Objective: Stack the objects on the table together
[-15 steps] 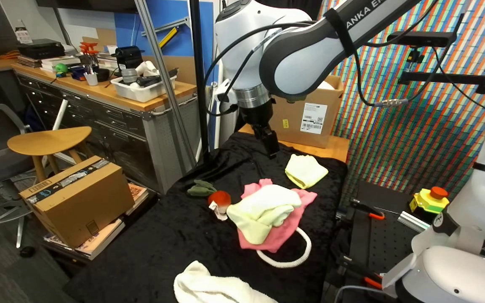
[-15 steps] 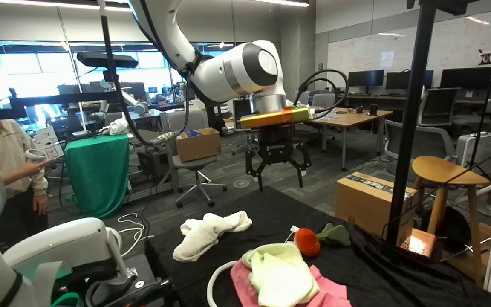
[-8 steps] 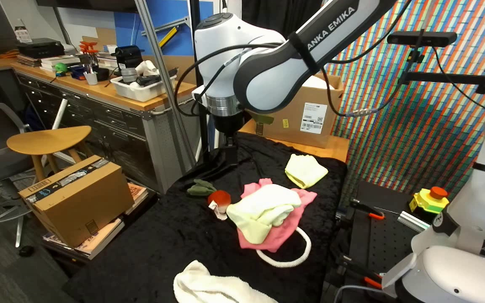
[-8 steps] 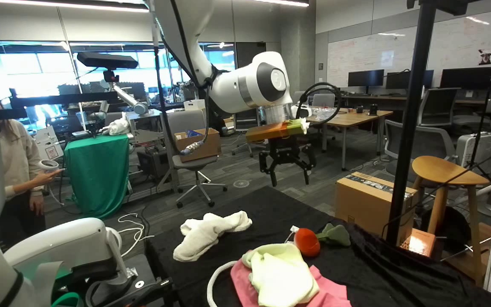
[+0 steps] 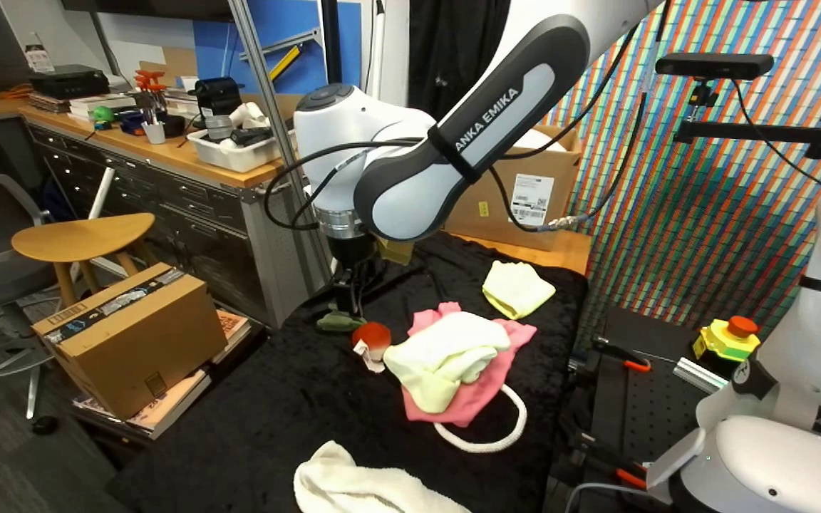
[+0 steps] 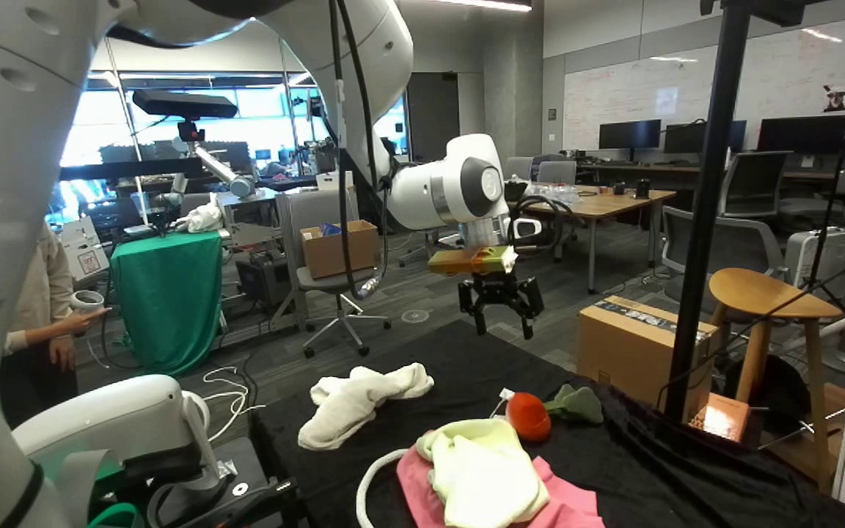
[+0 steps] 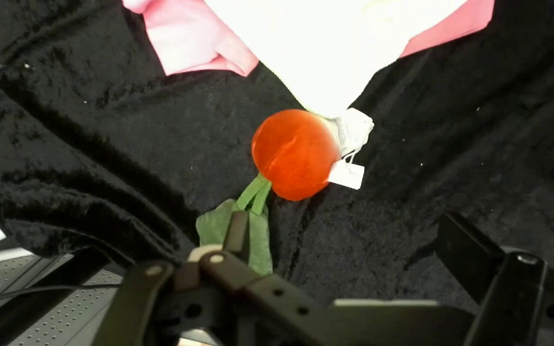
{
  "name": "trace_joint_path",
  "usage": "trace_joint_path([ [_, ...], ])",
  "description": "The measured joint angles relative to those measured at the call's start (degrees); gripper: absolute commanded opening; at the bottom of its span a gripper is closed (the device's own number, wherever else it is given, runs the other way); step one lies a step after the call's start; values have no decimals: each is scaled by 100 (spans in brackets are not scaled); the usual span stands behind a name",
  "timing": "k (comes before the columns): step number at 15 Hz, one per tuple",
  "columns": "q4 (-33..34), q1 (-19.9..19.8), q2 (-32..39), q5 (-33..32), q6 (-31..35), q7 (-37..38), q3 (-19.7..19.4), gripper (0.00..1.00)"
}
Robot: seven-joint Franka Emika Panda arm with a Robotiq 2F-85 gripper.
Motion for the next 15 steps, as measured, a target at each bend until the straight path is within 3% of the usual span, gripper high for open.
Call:
trace_joint_path([
  [5,411,231,673,3,12,565,-220,100],
  [15,1229,329,1719,204,-192,795,-443,100],
])
